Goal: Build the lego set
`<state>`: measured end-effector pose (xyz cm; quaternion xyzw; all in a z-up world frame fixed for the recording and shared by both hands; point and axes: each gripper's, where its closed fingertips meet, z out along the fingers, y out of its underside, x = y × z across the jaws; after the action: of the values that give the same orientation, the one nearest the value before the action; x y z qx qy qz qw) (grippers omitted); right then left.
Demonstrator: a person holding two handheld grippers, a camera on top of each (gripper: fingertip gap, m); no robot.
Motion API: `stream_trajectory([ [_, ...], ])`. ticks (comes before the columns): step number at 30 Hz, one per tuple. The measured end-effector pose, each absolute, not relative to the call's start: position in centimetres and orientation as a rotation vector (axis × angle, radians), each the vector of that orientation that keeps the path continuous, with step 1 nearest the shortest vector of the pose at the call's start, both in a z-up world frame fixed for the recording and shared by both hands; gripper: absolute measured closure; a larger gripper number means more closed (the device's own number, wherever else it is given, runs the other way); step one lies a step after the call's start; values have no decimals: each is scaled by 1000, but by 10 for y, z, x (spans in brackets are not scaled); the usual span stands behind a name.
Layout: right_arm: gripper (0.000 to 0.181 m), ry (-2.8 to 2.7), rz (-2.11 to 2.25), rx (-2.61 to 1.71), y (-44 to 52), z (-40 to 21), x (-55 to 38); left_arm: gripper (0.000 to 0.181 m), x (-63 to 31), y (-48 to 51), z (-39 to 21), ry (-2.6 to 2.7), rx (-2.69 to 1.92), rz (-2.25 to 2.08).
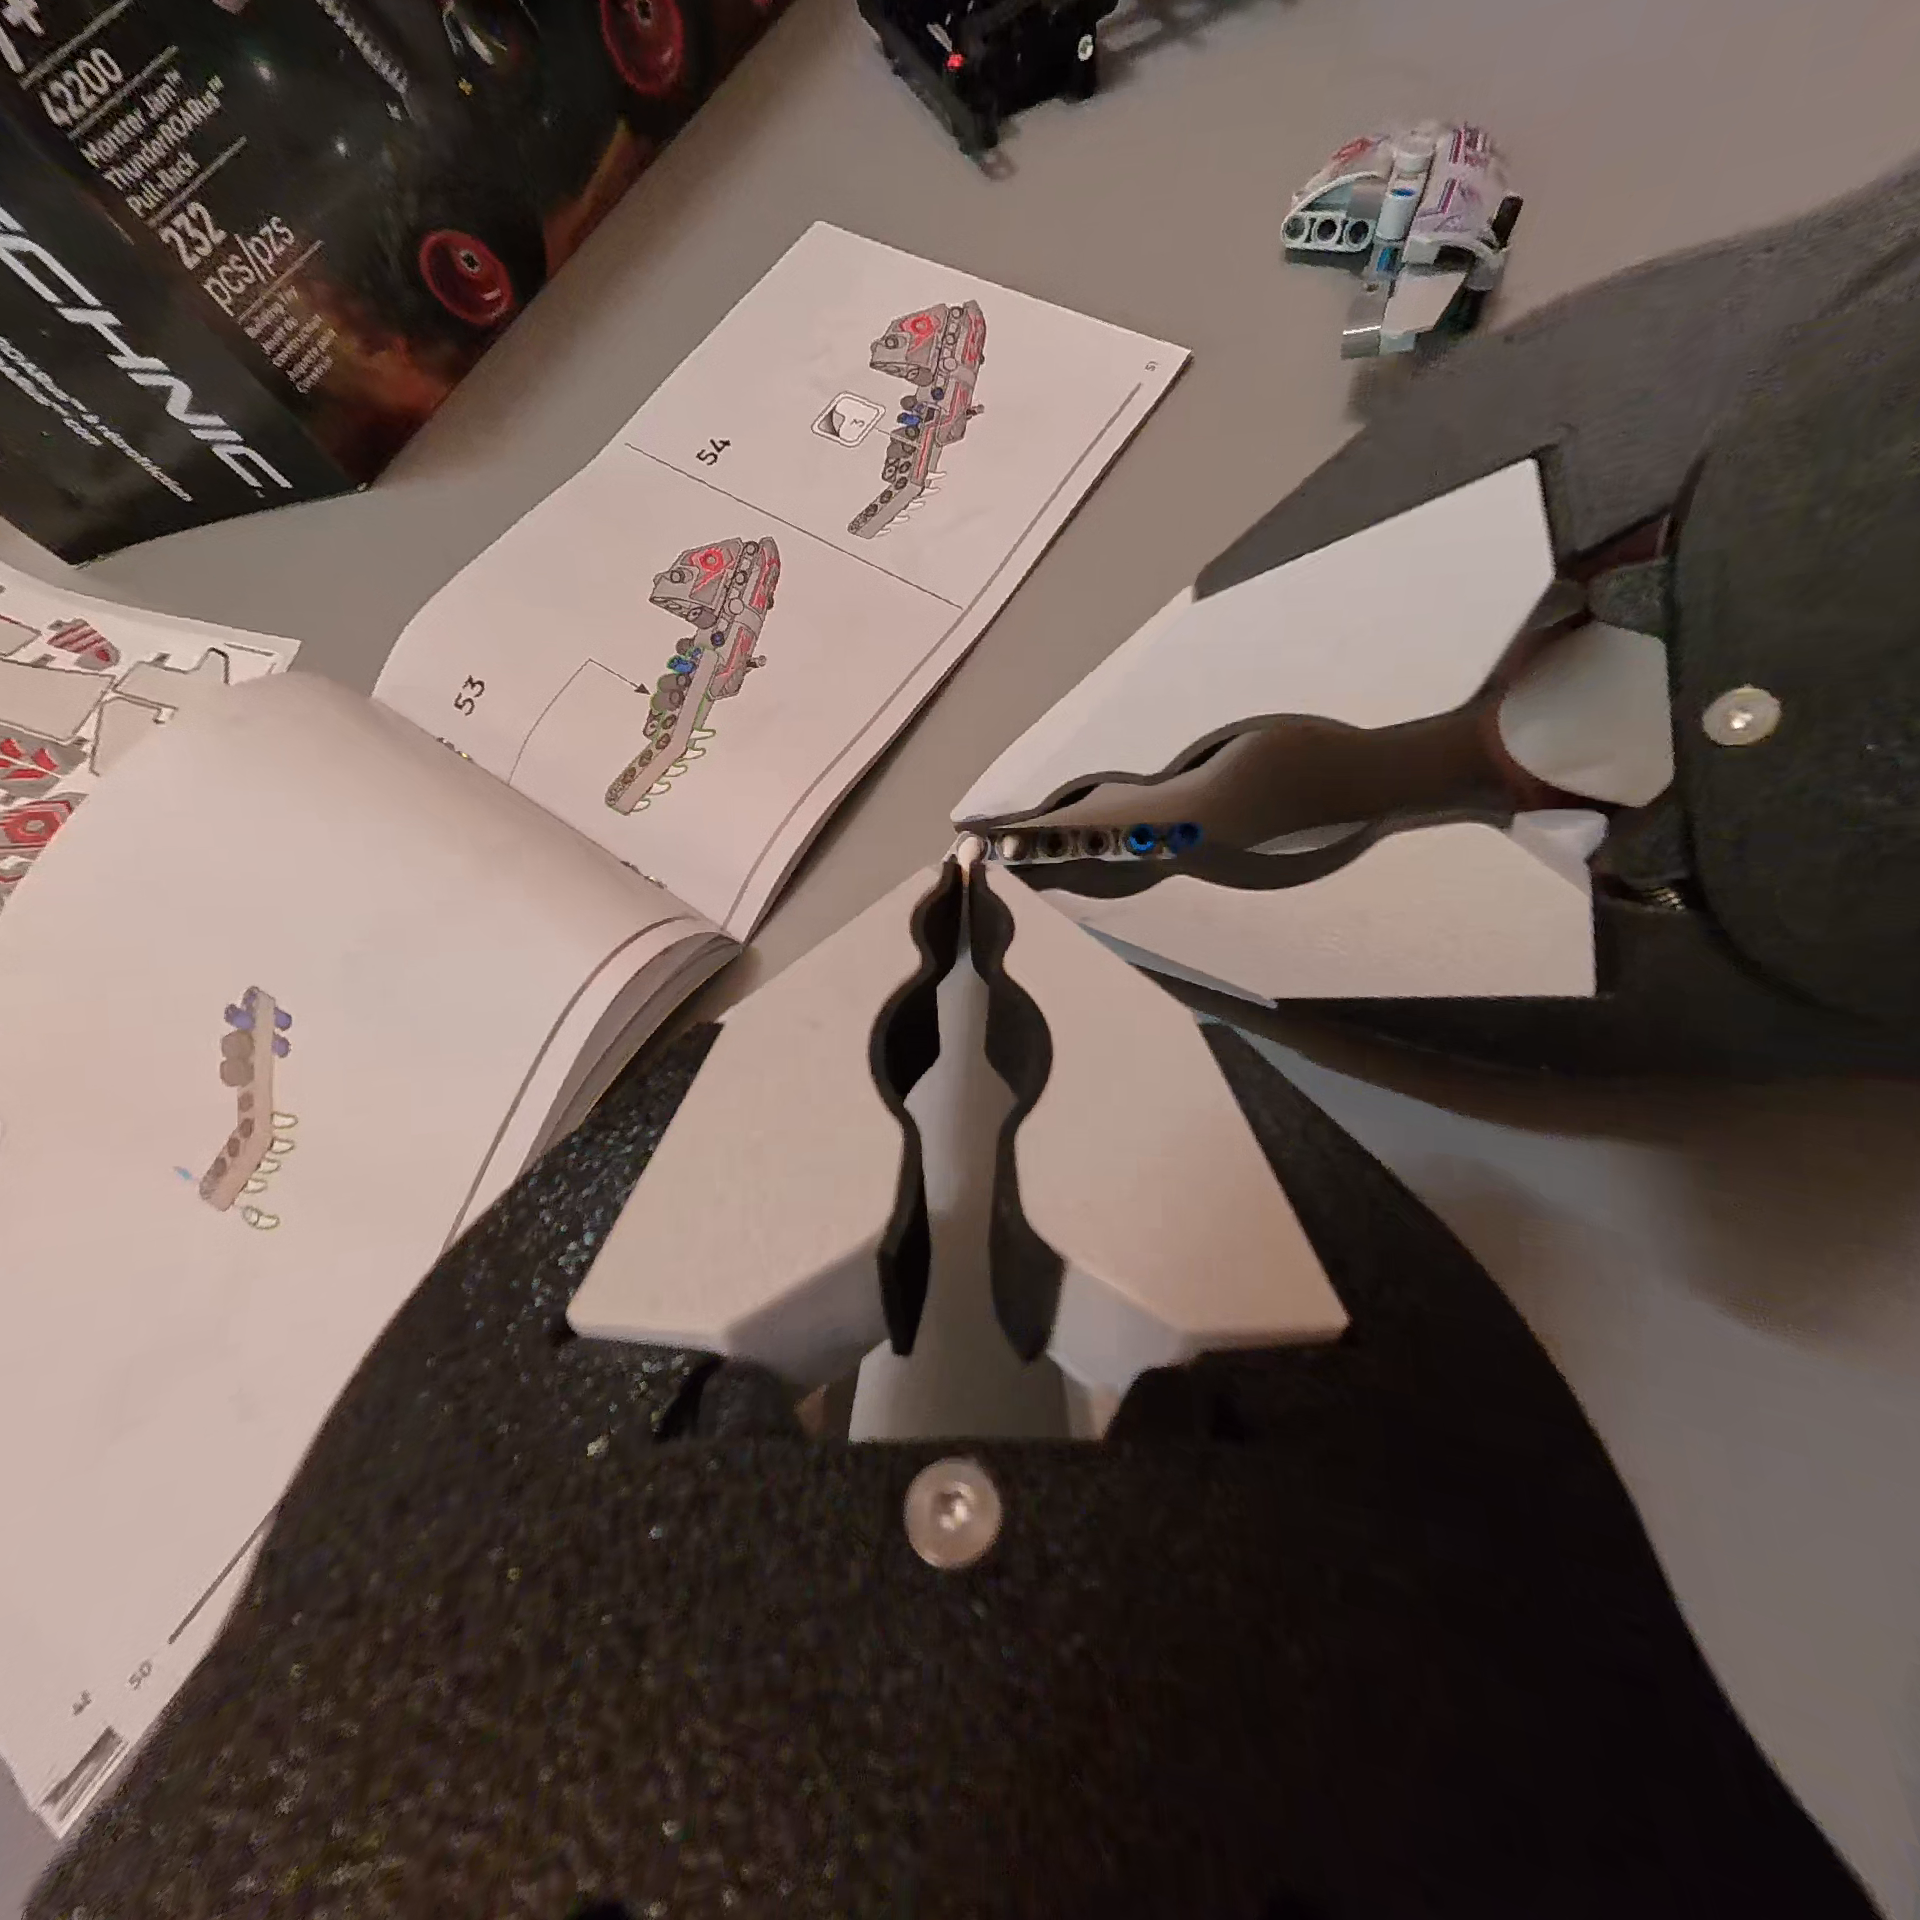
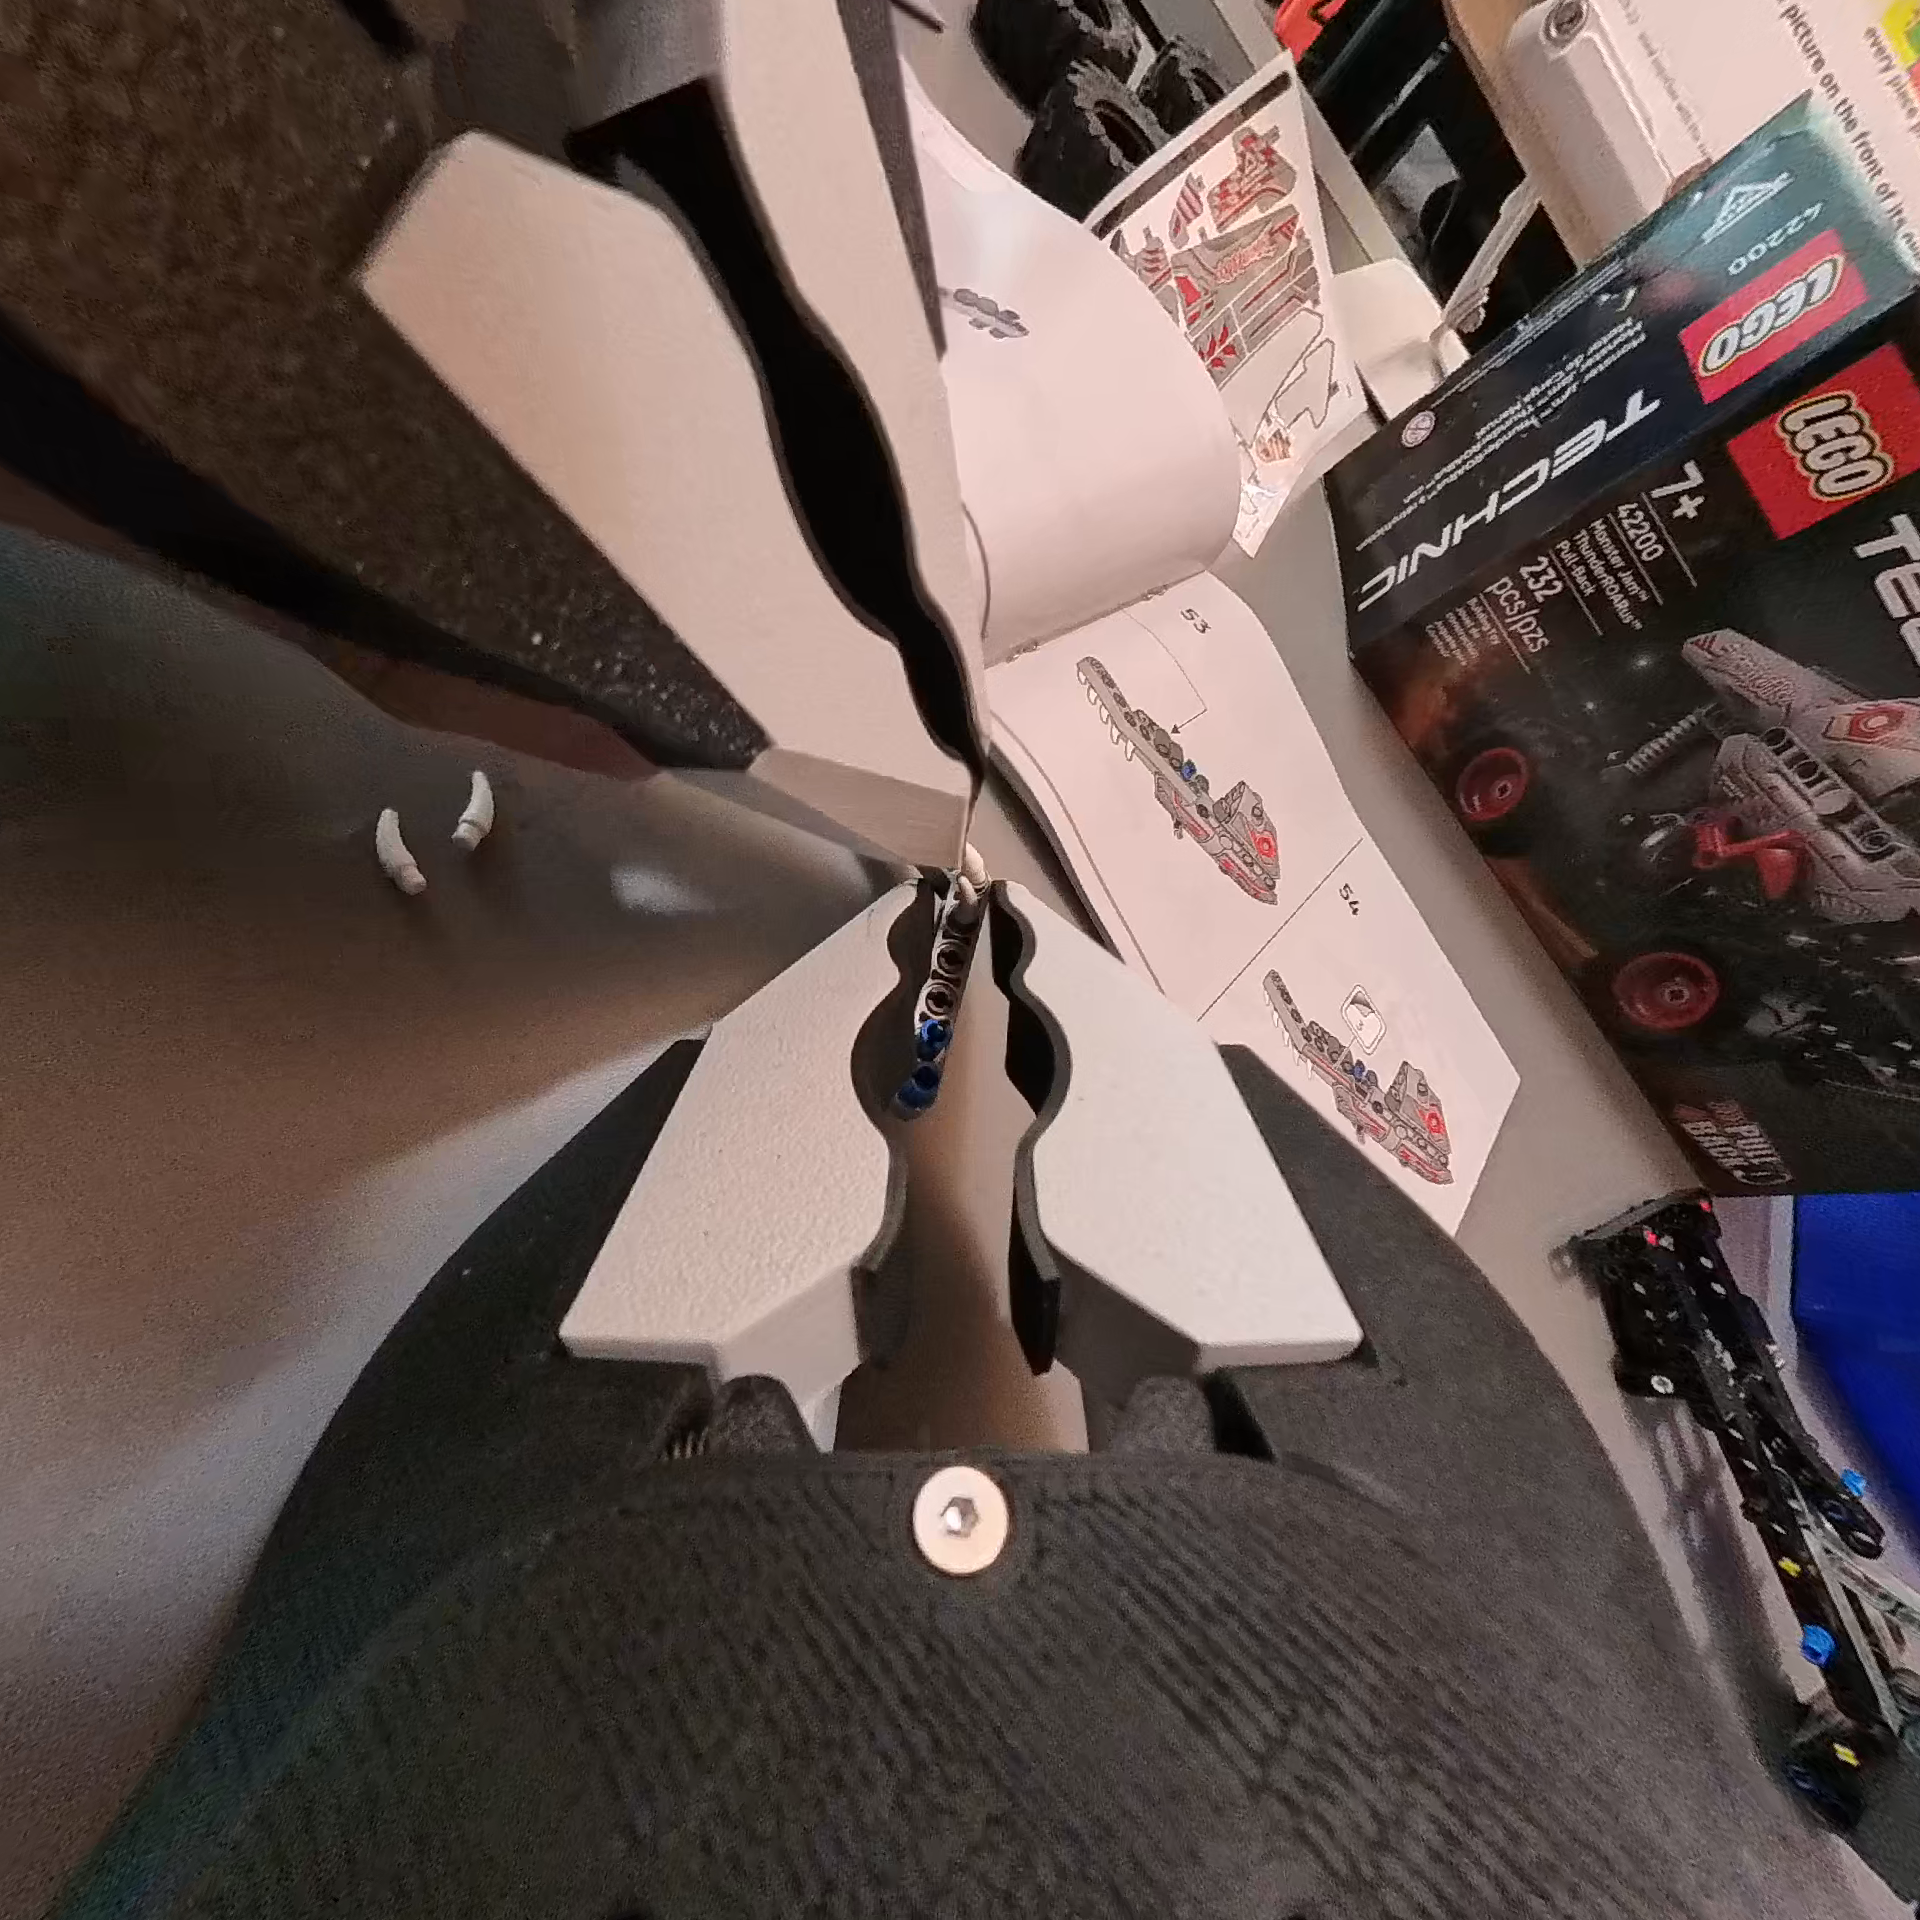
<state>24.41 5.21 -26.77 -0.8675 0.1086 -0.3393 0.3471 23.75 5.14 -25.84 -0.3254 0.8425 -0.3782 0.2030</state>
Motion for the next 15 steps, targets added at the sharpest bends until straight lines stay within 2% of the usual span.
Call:
stream_trajectory([
  [6,171,306,-824,-2247,51,-268,244,181,239,53,-261,2456,-938,-1037],
  [13,146,385,-631,-2238,50,-268,244,181,242,54,-255,2535,-947,-1039],
  [15,145,433,-535,-2242,48,-270,244,181,243,57,-255,2625,-953,-1011],
])
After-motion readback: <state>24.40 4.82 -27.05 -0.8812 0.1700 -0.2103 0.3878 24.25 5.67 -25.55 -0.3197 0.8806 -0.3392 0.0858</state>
